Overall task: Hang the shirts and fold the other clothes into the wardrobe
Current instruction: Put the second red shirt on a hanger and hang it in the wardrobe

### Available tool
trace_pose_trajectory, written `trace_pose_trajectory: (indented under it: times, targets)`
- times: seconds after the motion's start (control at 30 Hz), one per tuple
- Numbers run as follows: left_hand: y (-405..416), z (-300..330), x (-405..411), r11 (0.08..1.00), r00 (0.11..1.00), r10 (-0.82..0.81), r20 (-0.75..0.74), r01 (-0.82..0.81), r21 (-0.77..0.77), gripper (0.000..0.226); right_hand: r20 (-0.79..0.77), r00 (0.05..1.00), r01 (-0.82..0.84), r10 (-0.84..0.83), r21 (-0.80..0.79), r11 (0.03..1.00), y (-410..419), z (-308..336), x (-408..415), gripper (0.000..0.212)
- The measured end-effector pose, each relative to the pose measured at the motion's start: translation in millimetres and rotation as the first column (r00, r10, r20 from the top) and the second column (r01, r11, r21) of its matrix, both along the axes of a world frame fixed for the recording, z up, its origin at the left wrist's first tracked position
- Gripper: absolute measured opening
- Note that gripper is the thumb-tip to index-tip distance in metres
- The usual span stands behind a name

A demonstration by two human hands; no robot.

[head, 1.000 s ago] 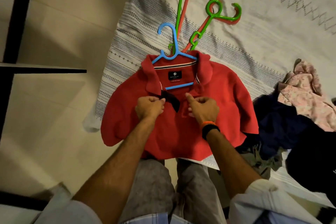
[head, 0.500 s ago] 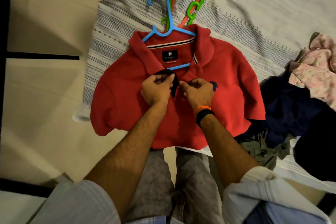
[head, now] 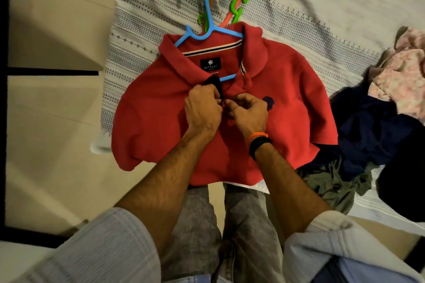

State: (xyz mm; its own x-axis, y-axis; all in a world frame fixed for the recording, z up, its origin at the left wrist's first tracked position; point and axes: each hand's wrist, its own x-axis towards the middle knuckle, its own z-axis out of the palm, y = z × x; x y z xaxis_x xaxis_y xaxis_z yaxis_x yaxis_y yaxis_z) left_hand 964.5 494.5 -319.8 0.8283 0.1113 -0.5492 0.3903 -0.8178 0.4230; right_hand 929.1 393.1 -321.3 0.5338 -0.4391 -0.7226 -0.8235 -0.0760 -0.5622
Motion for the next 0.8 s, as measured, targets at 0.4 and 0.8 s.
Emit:
trace_pose_trajectory:
  times: [0.4,0.8]
  targets:
    - [21,10,-2,0.734,0.823,0.451,-0.346,-0.563,-0.381,0.016,0.090,0.996,-0.023,0.019,0.042,0.999,3,17,1,0.018]
    - [24,11,-2,0.684,0.797,0.475,-0.373,-0.601,-0.414,0.018,0.187,0.948,-0.260,0.256,-0.005,0.966,-1,25,7,0.017]
